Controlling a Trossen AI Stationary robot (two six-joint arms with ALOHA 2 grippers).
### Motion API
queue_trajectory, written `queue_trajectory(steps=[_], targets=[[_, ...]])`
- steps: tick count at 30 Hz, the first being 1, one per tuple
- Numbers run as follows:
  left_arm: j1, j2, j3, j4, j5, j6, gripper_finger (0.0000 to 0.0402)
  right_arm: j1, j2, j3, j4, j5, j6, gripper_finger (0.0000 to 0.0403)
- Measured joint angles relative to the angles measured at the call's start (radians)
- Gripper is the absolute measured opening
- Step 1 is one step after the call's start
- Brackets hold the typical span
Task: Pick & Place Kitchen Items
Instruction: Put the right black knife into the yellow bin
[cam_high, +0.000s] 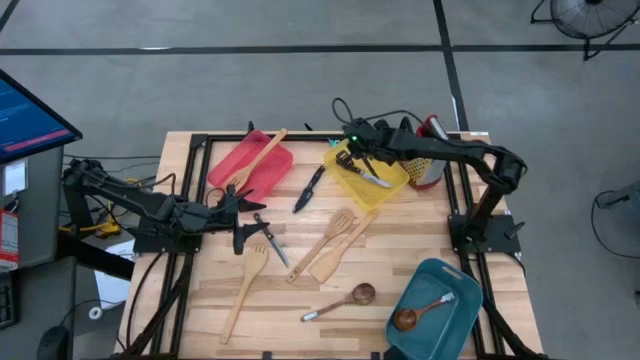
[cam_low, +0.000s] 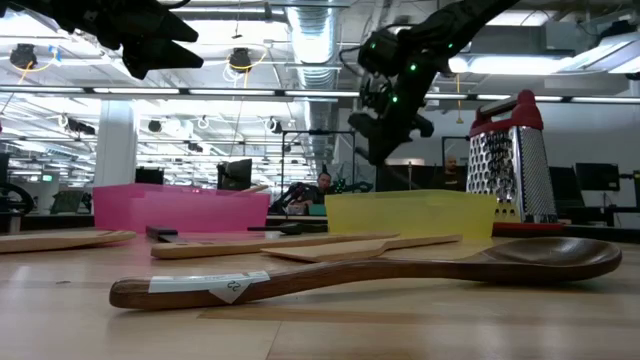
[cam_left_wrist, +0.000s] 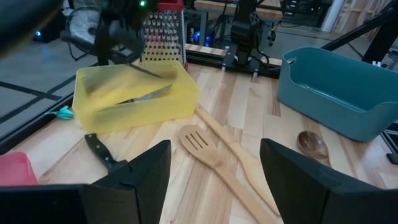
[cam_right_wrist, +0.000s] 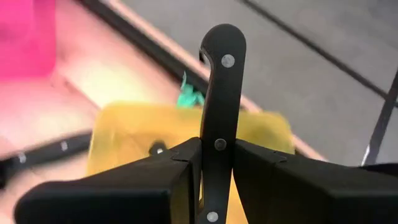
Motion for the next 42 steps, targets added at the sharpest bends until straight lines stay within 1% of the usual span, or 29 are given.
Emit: queue_trajectory(steps=[7,15,20,42], targets=[[0.0,0.0,-0.001,0.0,0.0,0.0,0.0227,-0.005,0.114,0.089,-0.124,0.01,-0.06,0.0068],[0.0,0.0,-0.001,0.0,0.0,0.001,0.0227,-0.005,0.212,0.136,-0.227,0.015,-0.118,0.0068],[0.0,0.0,-0.001,0.0,0.0,0.001,0.0227,-0.006,0.233,0.137,-0.231,0.015,-0.119,0.0068],[0.0,0.0,-0.001,0.0,0.0,0.001,0.0227,-0.033,0.233,0.136,-0.211,0.016,-0.099,0.0076]])
